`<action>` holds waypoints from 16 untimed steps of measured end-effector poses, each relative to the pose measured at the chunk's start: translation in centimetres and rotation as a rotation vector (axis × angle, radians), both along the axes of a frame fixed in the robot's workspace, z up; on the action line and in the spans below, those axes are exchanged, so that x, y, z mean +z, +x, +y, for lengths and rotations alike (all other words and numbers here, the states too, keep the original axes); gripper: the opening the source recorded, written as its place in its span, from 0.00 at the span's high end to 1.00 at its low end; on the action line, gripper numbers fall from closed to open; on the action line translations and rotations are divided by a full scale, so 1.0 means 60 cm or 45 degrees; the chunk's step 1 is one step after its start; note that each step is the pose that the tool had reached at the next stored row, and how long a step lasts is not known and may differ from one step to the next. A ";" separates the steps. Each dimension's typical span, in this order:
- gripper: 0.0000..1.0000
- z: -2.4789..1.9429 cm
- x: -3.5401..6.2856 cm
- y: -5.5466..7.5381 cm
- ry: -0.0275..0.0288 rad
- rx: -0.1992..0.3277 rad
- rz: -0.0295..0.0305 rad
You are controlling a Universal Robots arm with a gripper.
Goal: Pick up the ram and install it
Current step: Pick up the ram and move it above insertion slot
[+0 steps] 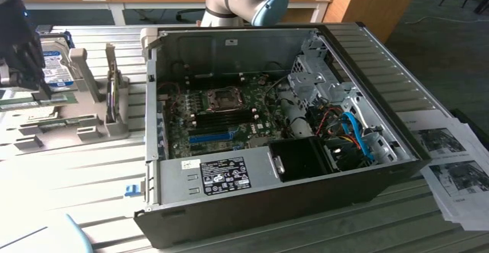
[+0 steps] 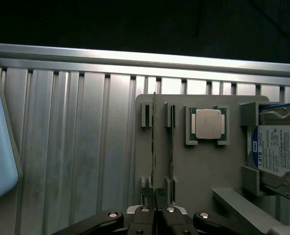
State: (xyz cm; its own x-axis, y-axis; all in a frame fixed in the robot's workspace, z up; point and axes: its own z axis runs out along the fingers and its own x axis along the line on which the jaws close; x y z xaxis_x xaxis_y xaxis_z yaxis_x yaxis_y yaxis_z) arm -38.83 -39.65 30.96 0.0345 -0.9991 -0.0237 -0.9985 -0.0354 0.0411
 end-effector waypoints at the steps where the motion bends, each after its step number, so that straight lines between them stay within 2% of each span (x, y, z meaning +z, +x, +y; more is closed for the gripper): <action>1: 0.89 0.0000 0.005 0.000 0.0000 0.000 -0.0001; 16: 0.89 0.0000 0.075 0.000 0.0001 0.000 -0.0001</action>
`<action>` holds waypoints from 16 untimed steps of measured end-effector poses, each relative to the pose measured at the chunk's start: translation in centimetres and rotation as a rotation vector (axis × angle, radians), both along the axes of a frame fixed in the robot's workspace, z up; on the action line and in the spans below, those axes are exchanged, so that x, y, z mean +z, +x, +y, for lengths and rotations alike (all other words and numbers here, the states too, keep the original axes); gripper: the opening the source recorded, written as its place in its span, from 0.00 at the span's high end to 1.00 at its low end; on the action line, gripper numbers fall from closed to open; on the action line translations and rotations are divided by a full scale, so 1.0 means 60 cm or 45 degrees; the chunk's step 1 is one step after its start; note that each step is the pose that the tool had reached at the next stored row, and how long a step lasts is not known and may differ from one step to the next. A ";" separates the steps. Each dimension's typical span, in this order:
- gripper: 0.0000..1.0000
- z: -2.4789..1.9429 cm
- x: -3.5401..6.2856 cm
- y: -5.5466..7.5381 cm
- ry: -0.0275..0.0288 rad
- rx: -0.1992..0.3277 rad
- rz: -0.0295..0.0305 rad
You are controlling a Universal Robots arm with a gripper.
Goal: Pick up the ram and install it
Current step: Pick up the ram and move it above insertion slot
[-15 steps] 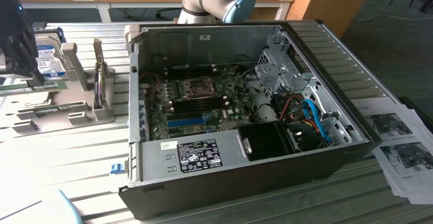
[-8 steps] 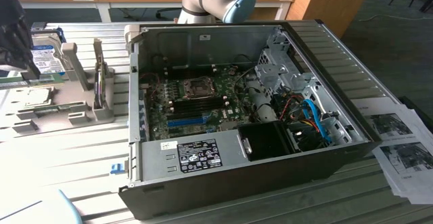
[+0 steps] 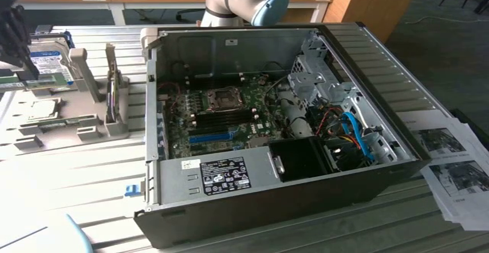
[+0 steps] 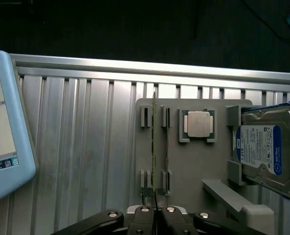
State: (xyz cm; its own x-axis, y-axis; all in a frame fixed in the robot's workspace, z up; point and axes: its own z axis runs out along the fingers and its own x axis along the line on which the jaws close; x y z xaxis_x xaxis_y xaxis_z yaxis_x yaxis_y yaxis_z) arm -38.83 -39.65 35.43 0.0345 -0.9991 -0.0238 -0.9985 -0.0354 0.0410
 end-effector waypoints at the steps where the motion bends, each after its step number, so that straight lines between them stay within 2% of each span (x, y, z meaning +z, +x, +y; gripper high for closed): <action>1: 0.89 0.0000 0.004 0.000 0.0000 0.000 0.0000; 6: 0.89 0.0000 0.017 0.000 -0.0001 0.000 0.0000; 12: 0.89 0.0000 0.018 0.000 -0.0001 0.000 0.0000; 16: 0.89 0.0000 0.026 0.000 -0.0002 0.000 0.0001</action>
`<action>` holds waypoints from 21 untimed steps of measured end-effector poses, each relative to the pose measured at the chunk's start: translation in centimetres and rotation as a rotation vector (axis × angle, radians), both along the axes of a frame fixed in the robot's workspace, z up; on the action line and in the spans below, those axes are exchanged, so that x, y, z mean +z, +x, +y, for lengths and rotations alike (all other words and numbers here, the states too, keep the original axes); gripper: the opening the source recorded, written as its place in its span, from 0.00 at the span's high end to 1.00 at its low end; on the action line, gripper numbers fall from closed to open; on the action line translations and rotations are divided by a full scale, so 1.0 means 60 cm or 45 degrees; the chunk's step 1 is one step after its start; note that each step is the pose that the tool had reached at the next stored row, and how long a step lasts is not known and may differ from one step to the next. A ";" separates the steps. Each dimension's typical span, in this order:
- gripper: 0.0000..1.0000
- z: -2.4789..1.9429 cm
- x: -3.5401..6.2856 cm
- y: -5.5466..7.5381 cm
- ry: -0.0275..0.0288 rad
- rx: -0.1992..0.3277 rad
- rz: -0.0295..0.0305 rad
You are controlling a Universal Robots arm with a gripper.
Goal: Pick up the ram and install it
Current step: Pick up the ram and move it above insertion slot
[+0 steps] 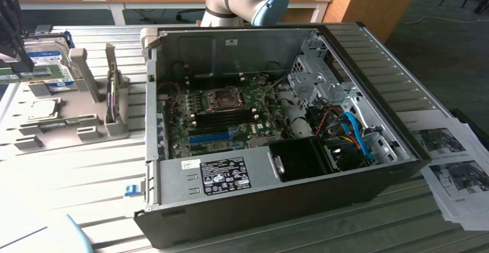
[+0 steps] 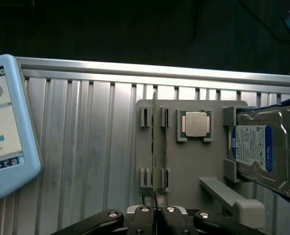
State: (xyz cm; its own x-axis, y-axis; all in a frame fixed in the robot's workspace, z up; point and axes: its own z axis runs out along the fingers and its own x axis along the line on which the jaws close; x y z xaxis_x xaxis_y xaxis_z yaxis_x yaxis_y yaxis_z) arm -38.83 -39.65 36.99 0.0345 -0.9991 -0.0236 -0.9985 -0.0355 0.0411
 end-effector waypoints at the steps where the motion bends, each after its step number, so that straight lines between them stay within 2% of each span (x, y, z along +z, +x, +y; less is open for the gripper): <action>1: 0.89 0.0000 0.003 0.000 0.0001 0.000 -0.0001; 7: 0.89 0.0000 0.016 0.000 0.0001 0.000 -0.0001; 14: 0.89 0.0000 0.017 0.000 -0.0001 0.000 0.0002; 21: 0.89 0.0000 0.016 0.014 0.0000 0.000 0.0029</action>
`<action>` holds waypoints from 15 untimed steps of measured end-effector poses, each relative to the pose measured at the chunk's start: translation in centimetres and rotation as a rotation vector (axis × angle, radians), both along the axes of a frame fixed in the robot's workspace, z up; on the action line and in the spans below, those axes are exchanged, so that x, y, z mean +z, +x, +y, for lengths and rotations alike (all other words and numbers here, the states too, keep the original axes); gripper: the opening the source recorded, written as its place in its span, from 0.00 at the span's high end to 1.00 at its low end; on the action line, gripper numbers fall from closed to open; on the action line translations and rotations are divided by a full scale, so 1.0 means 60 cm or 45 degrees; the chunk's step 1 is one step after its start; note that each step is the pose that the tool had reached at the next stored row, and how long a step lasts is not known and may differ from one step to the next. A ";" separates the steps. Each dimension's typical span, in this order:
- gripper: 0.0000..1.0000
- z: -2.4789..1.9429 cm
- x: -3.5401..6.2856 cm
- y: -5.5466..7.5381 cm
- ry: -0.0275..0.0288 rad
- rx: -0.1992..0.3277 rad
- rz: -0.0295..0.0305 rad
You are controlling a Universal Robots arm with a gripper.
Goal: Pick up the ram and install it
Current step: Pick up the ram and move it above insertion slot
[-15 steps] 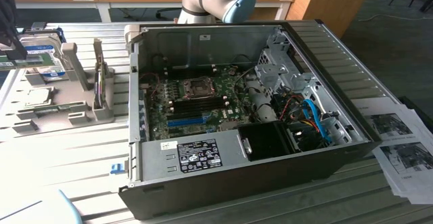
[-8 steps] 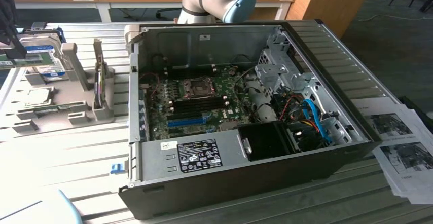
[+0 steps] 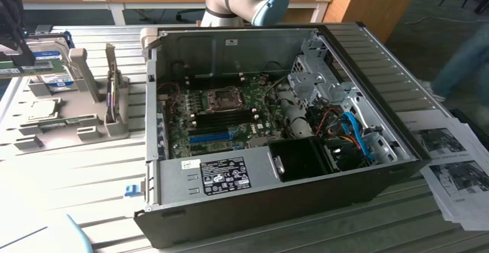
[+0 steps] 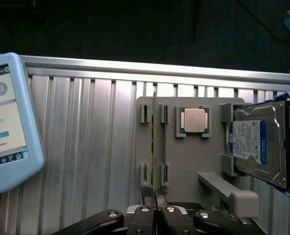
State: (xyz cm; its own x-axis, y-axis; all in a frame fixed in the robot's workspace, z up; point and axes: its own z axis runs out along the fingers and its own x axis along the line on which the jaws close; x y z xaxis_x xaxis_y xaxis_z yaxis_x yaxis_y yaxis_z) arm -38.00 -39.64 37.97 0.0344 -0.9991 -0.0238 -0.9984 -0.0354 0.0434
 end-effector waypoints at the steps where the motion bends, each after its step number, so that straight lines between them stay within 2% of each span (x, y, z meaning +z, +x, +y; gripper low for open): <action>1: 0.89 0.0000 0.000 0.003 0.0000 0.000 0.0007; 15: 0.89 0.0000 0.000 0.049 0.0000 0.000 0.0118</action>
State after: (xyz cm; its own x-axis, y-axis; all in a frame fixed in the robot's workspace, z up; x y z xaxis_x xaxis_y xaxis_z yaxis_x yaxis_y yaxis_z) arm -35.06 -39.64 37.98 0.0342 -0.9991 -0.0241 -0.9980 -0.0354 0.0526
